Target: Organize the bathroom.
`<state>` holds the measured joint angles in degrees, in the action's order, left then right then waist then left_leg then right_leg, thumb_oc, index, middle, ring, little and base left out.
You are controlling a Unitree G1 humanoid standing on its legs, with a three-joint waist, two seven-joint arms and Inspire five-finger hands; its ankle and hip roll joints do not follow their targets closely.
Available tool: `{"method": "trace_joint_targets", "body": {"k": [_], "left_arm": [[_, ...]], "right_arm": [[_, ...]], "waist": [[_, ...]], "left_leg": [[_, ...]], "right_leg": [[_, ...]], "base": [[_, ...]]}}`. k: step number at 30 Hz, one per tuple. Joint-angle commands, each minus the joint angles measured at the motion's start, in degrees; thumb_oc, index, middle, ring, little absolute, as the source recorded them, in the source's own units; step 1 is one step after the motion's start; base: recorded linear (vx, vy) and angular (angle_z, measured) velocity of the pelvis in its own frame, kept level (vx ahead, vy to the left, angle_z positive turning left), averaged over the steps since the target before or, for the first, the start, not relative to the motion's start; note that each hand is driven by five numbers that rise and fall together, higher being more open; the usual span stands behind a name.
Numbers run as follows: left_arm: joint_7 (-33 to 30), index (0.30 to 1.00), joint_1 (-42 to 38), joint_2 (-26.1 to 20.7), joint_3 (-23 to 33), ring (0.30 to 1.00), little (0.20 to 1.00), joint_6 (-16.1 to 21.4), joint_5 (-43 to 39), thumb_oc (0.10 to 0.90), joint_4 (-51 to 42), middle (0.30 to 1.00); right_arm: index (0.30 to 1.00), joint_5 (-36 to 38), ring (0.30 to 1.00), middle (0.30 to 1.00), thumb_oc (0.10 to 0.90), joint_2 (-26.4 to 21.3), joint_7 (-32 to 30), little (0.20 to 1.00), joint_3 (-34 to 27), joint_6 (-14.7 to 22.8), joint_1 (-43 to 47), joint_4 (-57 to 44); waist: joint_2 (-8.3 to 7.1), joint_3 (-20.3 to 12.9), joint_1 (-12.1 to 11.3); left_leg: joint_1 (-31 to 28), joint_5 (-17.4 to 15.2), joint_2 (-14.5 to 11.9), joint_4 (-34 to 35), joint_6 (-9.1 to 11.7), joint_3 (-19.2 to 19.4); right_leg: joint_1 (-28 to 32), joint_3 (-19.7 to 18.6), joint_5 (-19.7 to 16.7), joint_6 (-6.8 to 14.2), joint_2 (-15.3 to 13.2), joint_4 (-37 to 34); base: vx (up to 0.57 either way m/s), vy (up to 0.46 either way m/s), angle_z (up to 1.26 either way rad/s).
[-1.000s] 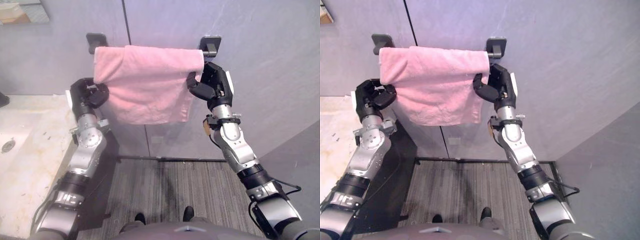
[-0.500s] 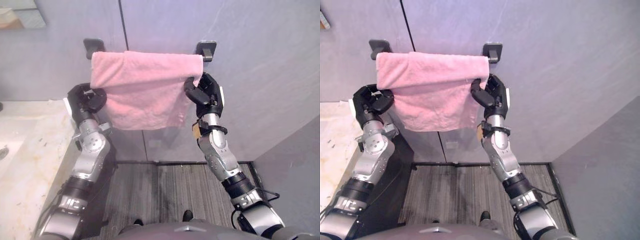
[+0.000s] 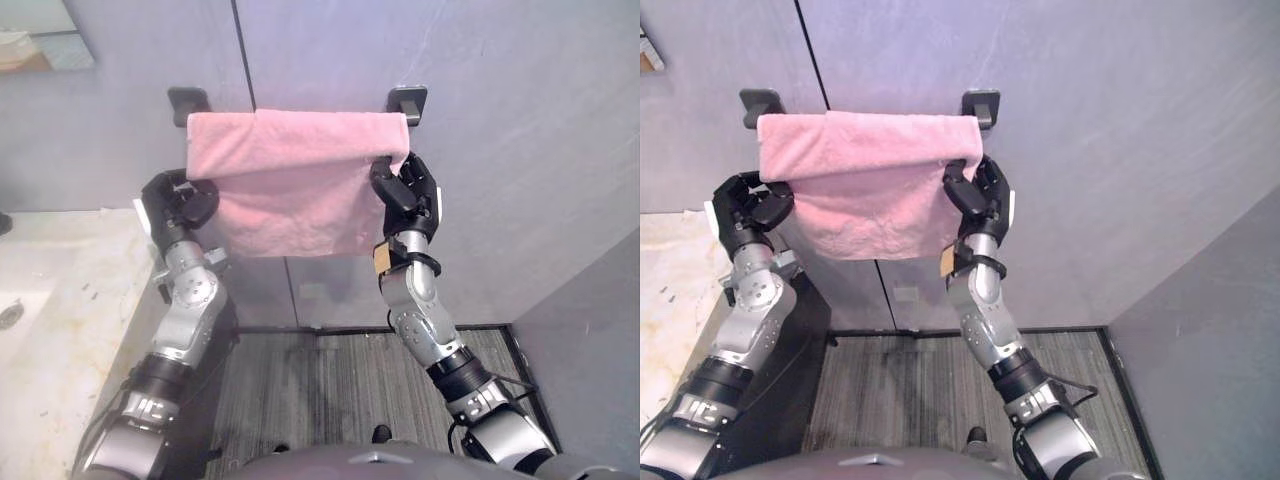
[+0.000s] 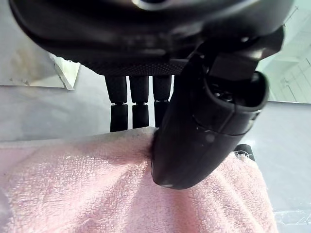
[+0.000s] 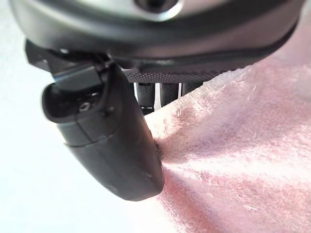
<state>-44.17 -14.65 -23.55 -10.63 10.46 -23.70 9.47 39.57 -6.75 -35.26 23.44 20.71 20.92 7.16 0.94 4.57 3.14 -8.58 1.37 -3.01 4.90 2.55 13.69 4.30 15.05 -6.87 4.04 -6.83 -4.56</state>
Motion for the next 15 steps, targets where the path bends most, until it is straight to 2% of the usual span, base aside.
{"method": "trace_joint_targets", "body": {"k": [1, 5, 6, 7, 8, 11, 15], "left_arm": [[-2.4, 0.3, -3.0, -1.8, 2.8, 0.3, 0.3, 6.9, 1.6, 0.4, 1.2, 0.3], [-2.2, 0.3, -3.0, -0.7, 1.6, 0.3, 0.3, 6.4, 1.2, 0.4, 1.1, 0.3], [-2.1, 0.775, -3.0, -0.5, 1.2, 0.775, 0.775, 6.2, 1.0, 0.717, 1.4, 0.775], [-1.9, 0.9, -3.0, -0.4, 1.1, 0.9, 0.9, 6.2, 0.6, 0.8, 1.5, 0.9], [-1.6, 0.9, -2.8, 0.0, 1.0, 0.9, 0.9, 6.1, 0.2, 0.8, 1.4, 0.9], [-1.1, 0.9, -1.5, 0.8, 1.1, 0.9, 0.9, 5.7, -0.9, 0.8, 0.7, 0.9], [-0.4, 0.9, 1.1, 2.7, 2.0, 0.9, 0.9, 4.7, -5.9, 0.8, 0.1, 0.9]], "right_arm": [[0.3, 2.2, 0.3, 0.3, 0.4, -2.6, -6.4, 0.3, -4.7, 7.8, -8.7, -2.0], [0.3, 1.8, 0.3, 0.3, 0.4, -2.4, -4.9, 0.3, -4.0, 6.3, -8.0, -2.1], [0.338, 2.2, 0.338, 0.338, 0.425, -2.5, -2.4, 0.338, -3.7, 5.0, -7.8, -1.7], [0.556, 2.0, 0.556, 0.556, 0.571, -2.5, -1.3, 0.556, -3.5, 4.7, -7.7, -1.4], [0.9, 1.1, 0.9, 0.9, 0.8, -2.7, -0.1, 0.9, -3.3, 4.2, -7.6, -1.4], [0.9, -3.3, 0.9, 0.9, 0.8, -4.0, 2.5, 0.9, -3.2, 3.0, -8.0, -1.5], [0.9, -7.5, 0.9, 0.9, 0.8, -5.8, 0.5, 0.9, -4.2, 3.3, -10.1, -0.9]], "waist": [[2.25, -1.2, 2.2], [2.2, -1.1, 2.1], [2.13, -1.1, 1.9], [2.08, -1.1, 1.8], [1.96, -1.0, 1.7], [1.59, -0.9, 1.4], [1.19, -0.7, 1.1]], "left_leg": [[-0.2, -3.0, 4.6, 0.1, -3.7, 1.7], [-0.1, -3.0, 4.5, 0.1, -3.7, 1.6], [-0.1, -3.0, 4.6, 0.1, -3.7, 1.5], [-0.1, -3.0, 4.6, 0.1, -3.7, 1.4], [-0.1, -3.0, 4.6, 0.1, -3.8, 1.3], [0.0, -3.0, 4.6, 0.1, -3.8, 1.2], [0.1, -3.0, 4.5, 0.1, -3.7, 1.2]], "right_leg": [[1.7, -1.0, 8.6, 2.4, 2.8, 3.5], [1.6, -0.8, 8.8, 2.3, 2.7, 3.7], [1.7, -0.7, 8.8, 2.3, 2.8, 3.7], [1.7, -0.6, 8.8, 2.2, 2.8, 3.7], [1.8, -0.5, 8.9, 2.2, 2.8, 3.7], [1.8, -0.2, 8.8, 2.3, 2.8, 3.6], [1.8, 0.2, 8.8, 2.4, 2.8, 3.7]], "base": [[0.0, 0.0, 0.0], [0.0, 0.0, 0.0], [0.0, 0.0, 0.0], [0.0, 0.0, 0.0], [0.0, 0.0, 0.0], [0.0, 0.0, 0.0], [-0.02, -0.014, -0.01]]}}
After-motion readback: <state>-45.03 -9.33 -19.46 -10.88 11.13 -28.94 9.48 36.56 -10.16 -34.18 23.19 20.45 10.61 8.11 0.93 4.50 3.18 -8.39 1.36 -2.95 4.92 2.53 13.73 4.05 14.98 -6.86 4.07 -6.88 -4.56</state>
